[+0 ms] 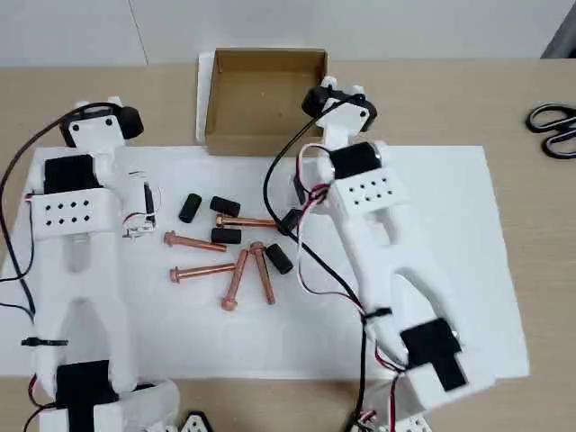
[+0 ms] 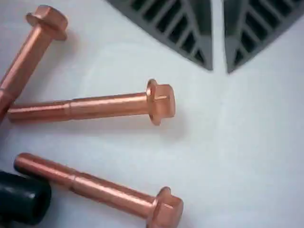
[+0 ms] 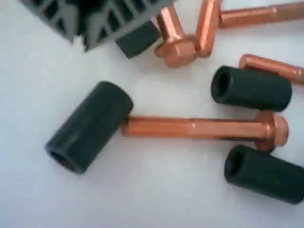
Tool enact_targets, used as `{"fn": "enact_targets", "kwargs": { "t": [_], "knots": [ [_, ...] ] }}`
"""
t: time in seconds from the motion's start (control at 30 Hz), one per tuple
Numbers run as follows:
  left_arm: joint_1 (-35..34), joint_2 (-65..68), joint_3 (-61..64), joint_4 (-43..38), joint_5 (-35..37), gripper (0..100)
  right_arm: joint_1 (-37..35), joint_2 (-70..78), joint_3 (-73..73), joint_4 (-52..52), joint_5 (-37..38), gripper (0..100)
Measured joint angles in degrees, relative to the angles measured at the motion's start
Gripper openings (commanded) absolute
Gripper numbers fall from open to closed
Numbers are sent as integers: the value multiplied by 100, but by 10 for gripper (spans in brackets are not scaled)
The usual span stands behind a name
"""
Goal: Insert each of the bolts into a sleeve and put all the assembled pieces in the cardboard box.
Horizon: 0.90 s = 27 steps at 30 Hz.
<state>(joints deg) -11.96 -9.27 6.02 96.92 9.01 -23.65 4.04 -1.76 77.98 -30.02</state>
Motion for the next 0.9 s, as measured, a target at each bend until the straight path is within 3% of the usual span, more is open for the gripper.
{"fn": "enact_targets", "kwargs": {
  "t": [0.17,0.3,0.53,0.8,0.9],
  "knots": [
    [0,44,0,-123,79,6,-255,580,-457,-18,-176,241],
    [0,44,0,-141,79,6,-316,985,-580,-53,-264,245],
    [0,44,0,-141,53,6,-325,1653,-580,-615,-1301,245],
    [0,44,0,-141,53,6,-352,2057,-580,-1178,-1547,243],
    [0,44,0,-141,70,6,-413,2189,-607,-1196,-1820,200]
  ]
}}
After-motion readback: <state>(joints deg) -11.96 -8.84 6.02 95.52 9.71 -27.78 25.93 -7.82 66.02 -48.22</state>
